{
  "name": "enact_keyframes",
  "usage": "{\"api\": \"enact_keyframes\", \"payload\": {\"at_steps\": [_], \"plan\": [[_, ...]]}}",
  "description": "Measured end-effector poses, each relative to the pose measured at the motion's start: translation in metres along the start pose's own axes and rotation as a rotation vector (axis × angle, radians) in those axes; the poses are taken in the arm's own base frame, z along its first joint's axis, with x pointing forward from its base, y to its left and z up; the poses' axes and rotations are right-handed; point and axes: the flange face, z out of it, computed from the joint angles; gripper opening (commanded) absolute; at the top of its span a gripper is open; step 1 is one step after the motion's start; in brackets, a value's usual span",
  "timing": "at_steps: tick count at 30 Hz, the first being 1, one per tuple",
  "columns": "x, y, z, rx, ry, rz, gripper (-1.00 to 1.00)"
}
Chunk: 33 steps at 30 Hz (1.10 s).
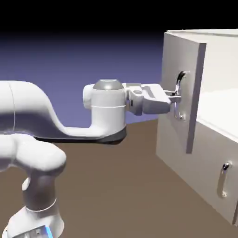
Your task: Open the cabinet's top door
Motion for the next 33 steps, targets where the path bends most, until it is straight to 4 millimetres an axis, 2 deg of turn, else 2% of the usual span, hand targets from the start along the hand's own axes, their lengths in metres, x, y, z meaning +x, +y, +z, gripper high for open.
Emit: {"api": "enact_keyframes", "payload": {"at_steps": [6, 12, 25, 33], "plan": [[-0.013, -0.013, -0.054, -0.076, 0.075, 0.000, -1.00], [-0.028, -0.028, -0.098, -0.140, 0.140, 0.000, -1.00], [-0.062, -0.062, -0.175, -0.260, 0.260, 0.000, -1.00], [-0.091, -0.091, -0.223, -0.345, 0.344, 0.000, -1.00]]}}
